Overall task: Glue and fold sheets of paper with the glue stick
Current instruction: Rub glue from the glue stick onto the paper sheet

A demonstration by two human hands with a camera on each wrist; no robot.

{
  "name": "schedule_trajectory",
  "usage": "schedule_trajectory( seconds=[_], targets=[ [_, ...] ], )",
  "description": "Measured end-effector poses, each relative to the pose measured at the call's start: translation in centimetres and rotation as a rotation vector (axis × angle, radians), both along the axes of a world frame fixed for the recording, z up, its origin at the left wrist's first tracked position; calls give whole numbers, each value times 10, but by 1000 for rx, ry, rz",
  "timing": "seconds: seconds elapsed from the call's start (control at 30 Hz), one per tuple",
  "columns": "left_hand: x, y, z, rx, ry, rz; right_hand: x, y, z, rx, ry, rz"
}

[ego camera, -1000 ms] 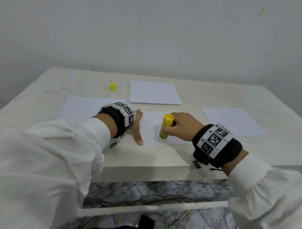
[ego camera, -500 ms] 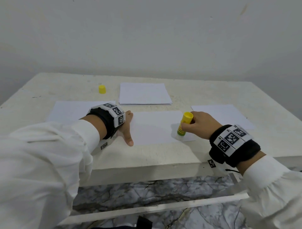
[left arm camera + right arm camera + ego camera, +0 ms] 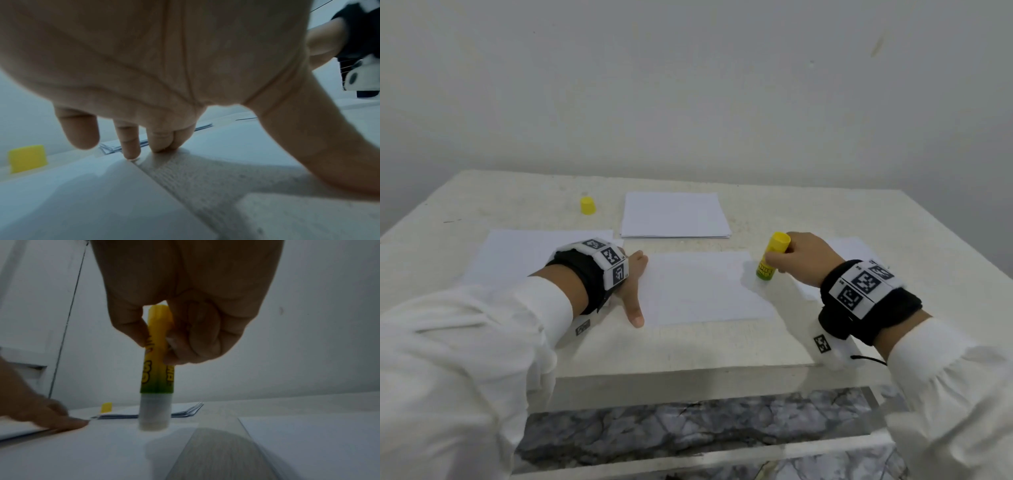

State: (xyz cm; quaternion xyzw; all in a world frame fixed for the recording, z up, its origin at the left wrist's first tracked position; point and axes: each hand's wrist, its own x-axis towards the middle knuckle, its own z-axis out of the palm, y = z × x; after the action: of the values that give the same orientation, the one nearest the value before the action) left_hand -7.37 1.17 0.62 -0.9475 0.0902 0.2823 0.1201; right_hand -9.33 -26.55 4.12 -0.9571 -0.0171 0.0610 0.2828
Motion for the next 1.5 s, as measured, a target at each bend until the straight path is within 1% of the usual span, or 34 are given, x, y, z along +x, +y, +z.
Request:
schedule_trajectory(
  seconds=[0.1, 0.23, 0.3, 0.47, 0.53, 0.57, 0.63, 0.7, 0.77, 0.87, 1.07, 1.5],
  targets=[
    [-1, 1, 0, 5, -4, 6, 31, 8, 6, 50, -32, -50],
    [-1, 1, 0, -14, 4, 25, 60, 18, -2, -14, -1, -38],
    [0, 0, 4, -19, -1, 33, 66, 19, -7, -47, 20, -19],
    [3, -14, 6, 30, 5, 94, 70, 17, -10, -61, 31, 36],
    [10, -26, 10, -5, -14, 140, 71, 17, -10, -59, 25, 49],
    [13, -36, 13, -40, -40, 135, 71, 17, -11, -55, 21, 50],
    [15, -68, 21, -132, -100, 54, 73, 16, -13, -48, 14, 48],
    [18, -101, 15, -190, -103, -23, 75, 15, -13, -44, 16, 50],
    [23, -124, -1, -155, -60, -47, 78, 15, -13, -54, 25, 64],
    [32, -133, -21, -72, -36, -70, 81, 16, -13, -88, 27, 91],
    [35, -137, -20, 3, -33, -89, 76, 9, -11, -85, 27, 148],
    [35, -141, -17, -6, -60, -119, 26, -11, -13, -83, 25, 277]
  ],
)
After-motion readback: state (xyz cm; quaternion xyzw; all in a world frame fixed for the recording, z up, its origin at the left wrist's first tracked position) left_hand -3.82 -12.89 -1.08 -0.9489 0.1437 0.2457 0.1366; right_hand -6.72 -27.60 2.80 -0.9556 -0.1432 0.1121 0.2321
